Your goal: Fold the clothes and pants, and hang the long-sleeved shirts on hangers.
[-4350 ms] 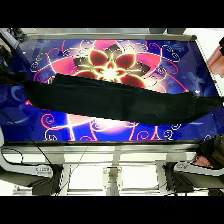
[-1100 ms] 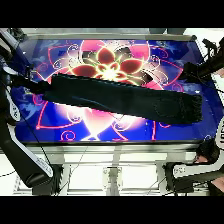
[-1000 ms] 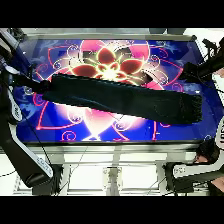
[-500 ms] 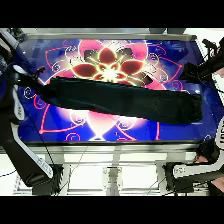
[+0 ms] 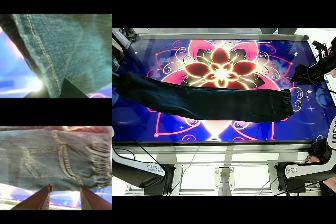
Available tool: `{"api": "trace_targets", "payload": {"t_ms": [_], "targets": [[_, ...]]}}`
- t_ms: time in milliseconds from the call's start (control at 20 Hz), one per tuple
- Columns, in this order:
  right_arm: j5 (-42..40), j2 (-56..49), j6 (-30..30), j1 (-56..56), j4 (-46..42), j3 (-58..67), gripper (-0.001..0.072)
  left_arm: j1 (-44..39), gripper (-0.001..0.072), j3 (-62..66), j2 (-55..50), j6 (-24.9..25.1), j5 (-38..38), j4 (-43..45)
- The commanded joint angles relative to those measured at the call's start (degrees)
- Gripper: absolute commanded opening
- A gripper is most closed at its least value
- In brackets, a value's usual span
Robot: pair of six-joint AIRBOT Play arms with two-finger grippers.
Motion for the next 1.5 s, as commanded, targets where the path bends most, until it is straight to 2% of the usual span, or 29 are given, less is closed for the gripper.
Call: {"api": "trace_targets", "payload": {"t_ms": [0,150,300,500,650,750,950,1450], "targets": [[0.9,0.0,-2.1,0.0,0.1,0.0,0.0396,-4.3,0.0023,-0.3,7.6,-1.1,-1.3,-0.8],[0.9,0.0,-4.4,0.0,0.1,0.0,0.0396,-14.3,0.0023,-0.3,8.5,-5.4,-1.5,0.4],[0.9,0.0,-5.7,0.0,0.1,0.0,0.0396,-25.7,0.0023,-0.3,7.2,-10.5,-2.2,7.6],[0.9,0.0,-6.3,0.0,0.1,0.0,0.0396,-37.9,0.0023,-0.3,3.5,-17.6,-0.6,7.9],[0.9,0.0,-7.0,0.0,0.1,0.0,0.0396,-43.4,0.0023,-0.3,0.6,-20.1,0.7,7.5],[0.9,0.0,-7.0,0.0,0.1,0.0,0.0396,-45.5,0.0023,-0.3,-0.7,-20.8,0.7,7.2],[1.0,0.0,-7.0,0.0,0.1,-0.3,0.0396,-46.1,0.0023,-0.3,-1.8,-20.8,1.2,0.8],[-0.4,0.0,-7.1,0.0,2.7,-2.2,0.0396,-46.1,0.0023,-0.3,-1.8,-20.8,2.4,-0.2]]}}
